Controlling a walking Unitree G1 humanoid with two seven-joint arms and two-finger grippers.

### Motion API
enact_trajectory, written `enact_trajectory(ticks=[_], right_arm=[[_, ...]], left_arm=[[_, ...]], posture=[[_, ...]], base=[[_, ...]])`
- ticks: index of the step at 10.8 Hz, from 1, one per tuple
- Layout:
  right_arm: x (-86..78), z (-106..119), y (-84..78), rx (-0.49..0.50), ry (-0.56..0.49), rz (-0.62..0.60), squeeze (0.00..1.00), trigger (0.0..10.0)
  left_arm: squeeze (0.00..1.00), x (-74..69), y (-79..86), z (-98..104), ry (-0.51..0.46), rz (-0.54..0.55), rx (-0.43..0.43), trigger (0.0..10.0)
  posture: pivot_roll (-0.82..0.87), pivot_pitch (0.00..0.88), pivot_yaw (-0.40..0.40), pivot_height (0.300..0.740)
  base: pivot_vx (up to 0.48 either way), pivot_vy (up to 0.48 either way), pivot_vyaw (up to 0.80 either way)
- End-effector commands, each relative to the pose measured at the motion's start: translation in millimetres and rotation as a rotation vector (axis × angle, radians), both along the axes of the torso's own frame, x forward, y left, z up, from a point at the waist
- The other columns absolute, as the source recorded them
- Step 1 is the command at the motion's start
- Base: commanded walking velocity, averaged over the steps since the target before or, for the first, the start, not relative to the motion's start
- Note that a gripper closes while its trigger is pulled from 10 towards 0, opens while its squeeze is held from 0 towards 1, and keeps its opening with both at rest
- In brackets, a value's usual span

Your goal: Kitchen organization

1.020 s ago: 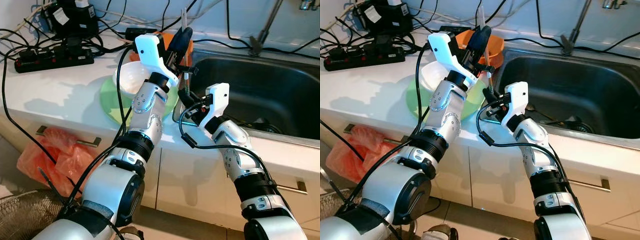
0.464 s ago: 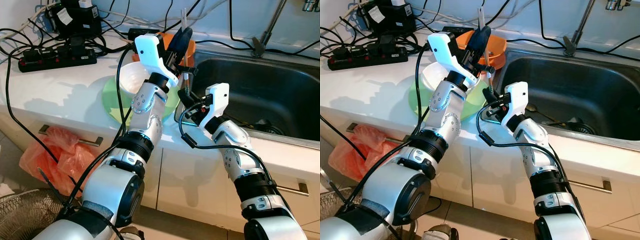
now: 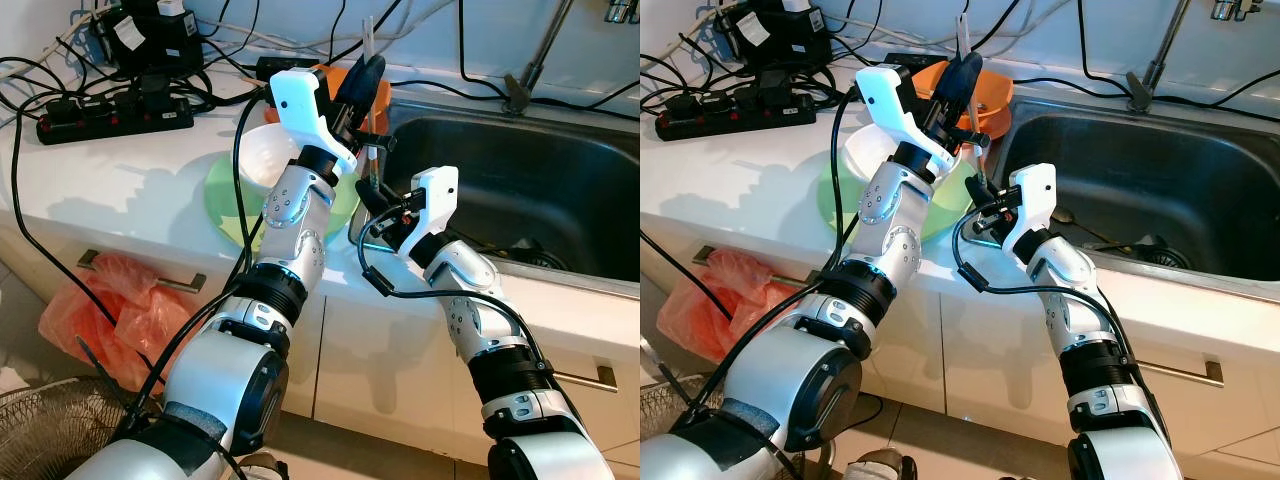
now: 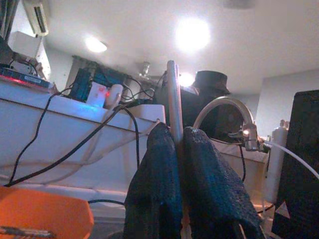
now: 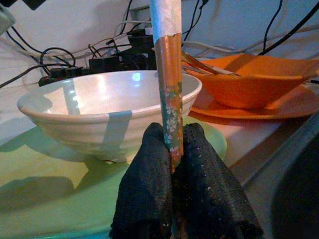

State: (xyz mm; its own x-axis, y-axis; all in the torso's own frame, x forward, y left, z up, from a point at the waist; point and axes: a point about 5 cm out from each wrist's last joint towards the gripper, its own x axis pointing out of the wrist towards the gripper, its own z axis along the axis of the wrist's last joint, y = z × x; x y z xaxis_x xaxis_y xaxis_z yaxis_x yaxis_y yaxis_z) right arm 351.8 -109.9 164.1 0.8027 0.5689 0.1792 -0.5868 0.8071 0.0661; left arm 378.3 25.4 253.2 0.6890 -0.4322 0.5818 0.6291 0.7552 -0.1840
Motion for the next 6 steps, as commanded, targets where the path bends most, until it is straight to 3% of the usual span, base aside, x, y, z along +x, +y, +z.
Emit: enact_trajectory(ticks=[1,6], right_arm=[[5.9,33.5,-17.4,0.079,-0.122,-0.083,0.00,0.0],[5.9,33.5,-17.4,0.079,-0.122,-0.083,0.00,0.0]], left_arm=[[0.00,-38.5,-100.3,34.7,0.004,-0.287,-0.071,10.0],[0.00,-38.5,-100.3,34.7,0.004,-0.287,-0.071,10.0]], posture=[[0.11,0.000,0.000,0.740],[0.11,0.000,0.000,0.740]], base=[[0.000,0.000,0.00],[0.000,0.000,0.00]])
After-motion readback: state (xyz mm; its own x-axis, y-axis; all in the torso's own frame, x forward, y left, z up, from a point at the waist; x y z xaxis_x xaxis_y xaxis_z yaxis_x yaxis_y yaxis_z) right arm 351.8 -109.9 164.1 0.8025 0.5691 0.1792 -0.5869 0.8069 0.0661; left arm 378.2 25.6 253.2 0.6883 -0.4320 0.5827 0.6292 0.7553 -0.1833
